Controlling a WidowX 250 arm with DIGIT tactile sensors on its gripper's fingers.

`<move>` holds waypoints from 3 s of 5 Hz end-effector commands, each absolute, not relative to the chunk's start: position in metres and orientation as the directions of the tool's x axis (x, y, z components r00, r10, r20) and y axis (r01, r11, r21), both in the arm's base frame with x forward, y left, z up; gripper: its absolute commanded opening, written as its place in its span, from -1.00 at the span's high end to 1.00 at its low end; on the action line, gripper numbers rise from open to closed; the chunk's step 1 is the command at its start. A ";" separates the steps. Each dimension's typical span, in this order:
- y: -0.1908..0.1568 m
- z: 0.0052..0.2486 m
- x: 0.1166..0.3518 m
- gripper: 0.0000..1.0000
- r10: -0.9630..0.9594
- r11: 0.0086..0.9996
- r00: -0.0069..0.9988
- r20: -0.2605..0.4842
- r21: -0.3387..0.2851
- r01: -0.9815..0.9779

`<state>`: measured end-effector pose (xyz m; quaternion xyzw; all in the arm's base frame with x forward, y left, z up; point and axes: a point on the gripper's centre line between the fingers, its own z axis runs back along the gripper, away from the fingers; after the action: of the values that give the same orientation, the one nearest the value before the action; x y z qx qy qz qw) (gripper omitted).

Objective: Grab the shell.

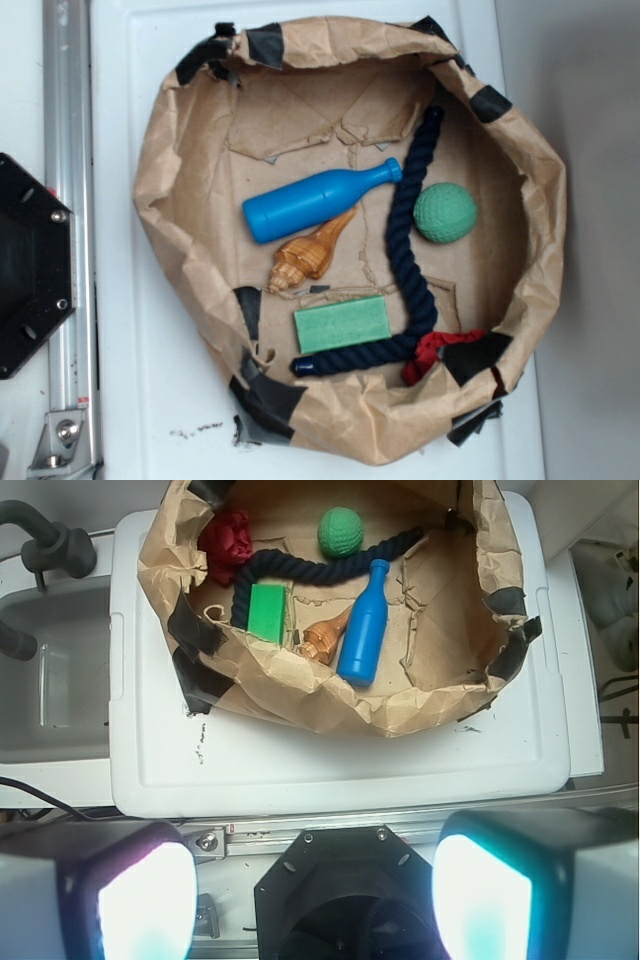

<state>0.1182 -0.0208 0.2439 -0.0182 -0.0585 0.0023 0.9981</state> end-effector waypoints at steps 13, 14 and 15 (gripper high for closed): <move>0.007 0.012 0.224 -1.00 0.820 0.571 0.571 0.039 0.007 -0.821; 0.006 0.011 0.233 -0.03 0.798 0.602 0.601 0.047 -0.001 -0.798; -0.003 0.015 0.232 1.00 0.741 0.671 0.670 0.027 0.000 -0.742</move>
<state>0.2339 -0.0084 0.0134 0.0056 -0.0081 0.4076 0.9131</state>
